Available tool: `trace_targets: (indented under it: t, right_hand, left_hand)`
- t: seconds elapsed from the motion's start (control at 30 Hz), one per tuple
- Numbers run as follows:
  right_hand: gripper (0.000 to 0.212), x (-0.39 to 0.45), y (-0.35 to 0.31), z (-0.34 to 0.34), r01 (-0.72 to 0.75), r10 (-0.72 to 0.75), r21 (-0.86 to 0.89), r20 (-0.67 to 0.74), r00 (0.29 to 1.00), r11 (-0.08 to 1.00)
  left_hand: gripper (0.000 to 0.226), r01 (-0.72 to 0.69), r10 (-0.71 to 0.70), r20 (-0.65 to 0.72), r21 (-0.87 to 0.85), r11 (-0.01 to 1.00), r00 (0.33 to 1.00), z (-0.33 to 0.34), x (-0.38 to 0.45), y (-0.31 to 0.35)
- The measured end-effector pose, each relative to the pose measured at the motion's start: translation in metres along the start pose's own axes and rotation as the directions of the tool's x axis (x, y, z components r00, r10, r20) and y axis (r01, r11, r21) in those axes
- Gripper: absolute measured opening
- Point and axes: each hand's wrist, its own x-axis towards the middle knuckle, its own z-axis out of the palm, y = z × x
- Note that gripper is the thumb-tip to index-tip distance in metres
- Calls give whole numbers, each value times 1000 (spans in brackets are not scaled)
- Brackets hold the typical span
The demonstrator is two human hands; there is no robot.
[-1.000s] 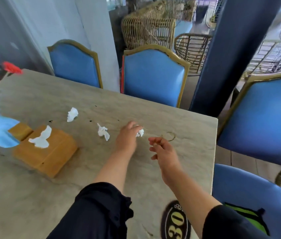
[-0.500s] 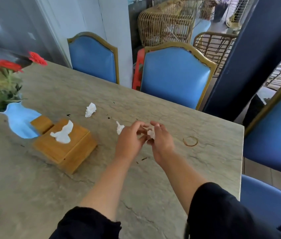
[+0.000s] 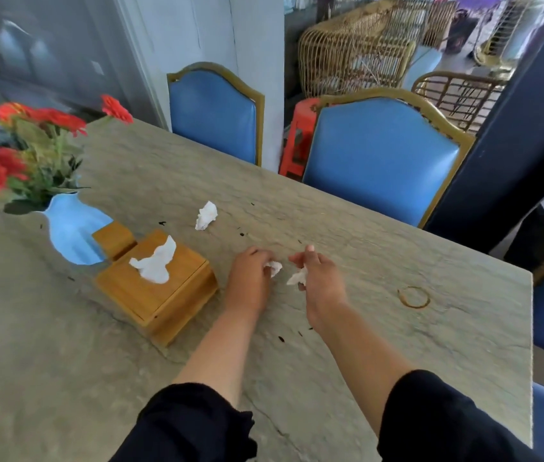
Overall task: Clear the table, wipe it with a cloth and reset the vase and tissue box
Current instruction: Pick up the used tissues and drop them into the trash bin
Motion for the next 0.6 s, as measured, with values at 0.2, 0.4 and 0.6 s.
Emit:
trace_targets:
  t: [0.2,0.4,0.6]
  right_hand:
    - [32,10,-8,18,-15,-6,171,121,993,985]
    - [31,20,-20,53,-59,39,169,119,992,984]
    - [21,27,-23,79,-61,35,184,144,989,981]
  left_hand:
    - [23,89,-159,-177,-346,934,971,-24,7,24]
    - [17,6,-9,-85,-34,999,996,-57,31,26]
    - [27,78,-62,-52,426,902,997,-80,80,-9]
